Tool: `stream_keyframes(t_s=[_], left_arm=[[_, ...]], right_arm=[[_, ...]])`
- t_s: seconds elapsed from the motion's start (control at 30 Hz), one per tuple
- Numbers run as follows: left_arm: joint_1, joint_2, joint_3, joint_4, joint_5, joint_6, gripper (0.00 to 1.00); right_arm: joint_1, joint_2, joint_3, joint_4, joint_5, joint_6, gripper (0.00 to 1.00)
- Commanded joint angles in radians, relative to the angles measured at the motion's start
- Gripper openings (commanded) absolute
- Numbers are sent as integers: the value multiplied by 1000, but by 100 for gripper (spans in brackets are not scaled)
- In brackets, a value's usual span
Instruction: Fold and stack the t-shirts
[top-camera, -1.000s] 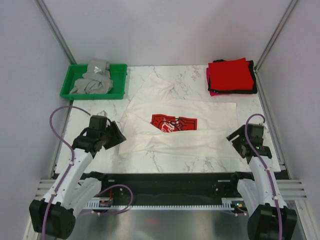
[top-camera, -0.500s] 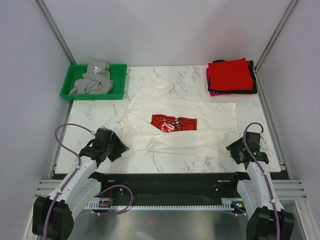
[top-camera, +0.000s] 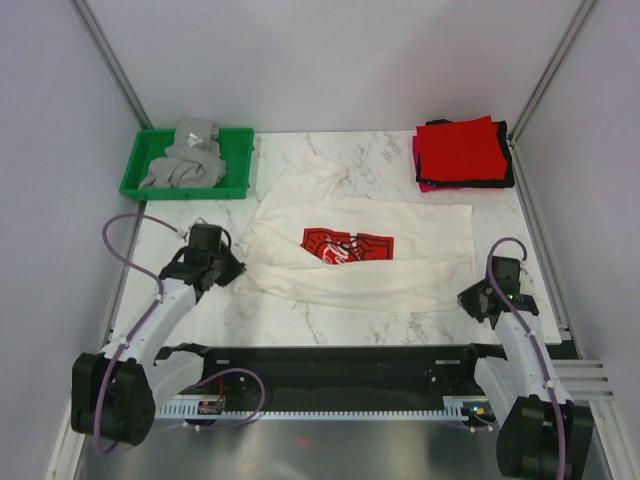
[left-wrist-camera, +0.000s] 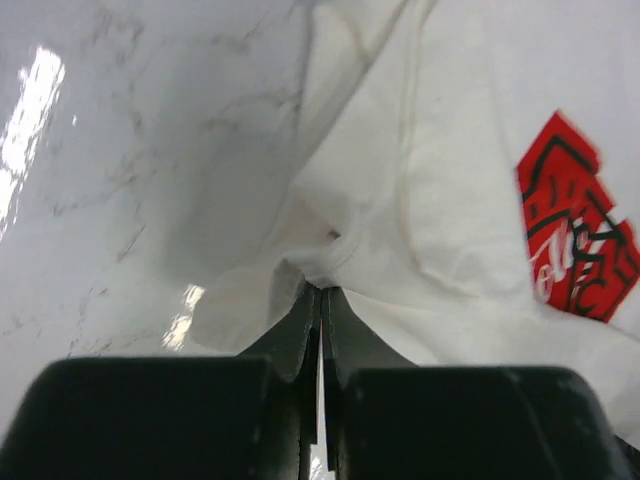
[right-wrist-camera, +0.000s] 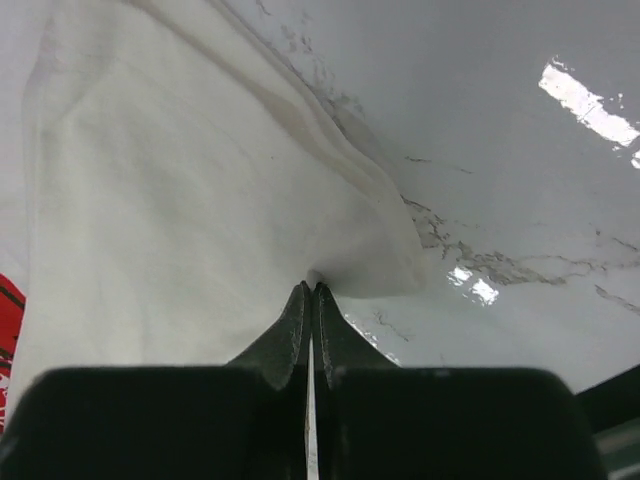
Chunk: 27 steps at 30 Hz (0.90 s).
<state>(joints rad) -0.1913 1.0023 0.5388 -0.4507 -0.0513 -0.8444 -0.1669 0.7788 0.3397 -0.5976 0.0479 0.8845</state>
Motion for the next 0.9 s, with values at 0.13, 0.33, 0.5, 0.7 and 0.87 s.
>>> stream_keyframes(t_s=[0.13,0.33,0.5,0.7,0.87], left_arm=[[62,124,467,-64,-27,152,2],[66,49,517,-175,-10,223,2],[66,-115,265,-193,30,199,3],[41,-228,181,-269,76,176,32],[41,-252,216,-295,117,165,49]], right_arm=[[-5,269,531,18,66,-114,0],[-13,123,468,-54,47,-145,0],[-13,-70,201,-102,17,-105,0],[-13,-150,136,-198,27,-6,0],[-13,-219,218,-286,157,50,2]])
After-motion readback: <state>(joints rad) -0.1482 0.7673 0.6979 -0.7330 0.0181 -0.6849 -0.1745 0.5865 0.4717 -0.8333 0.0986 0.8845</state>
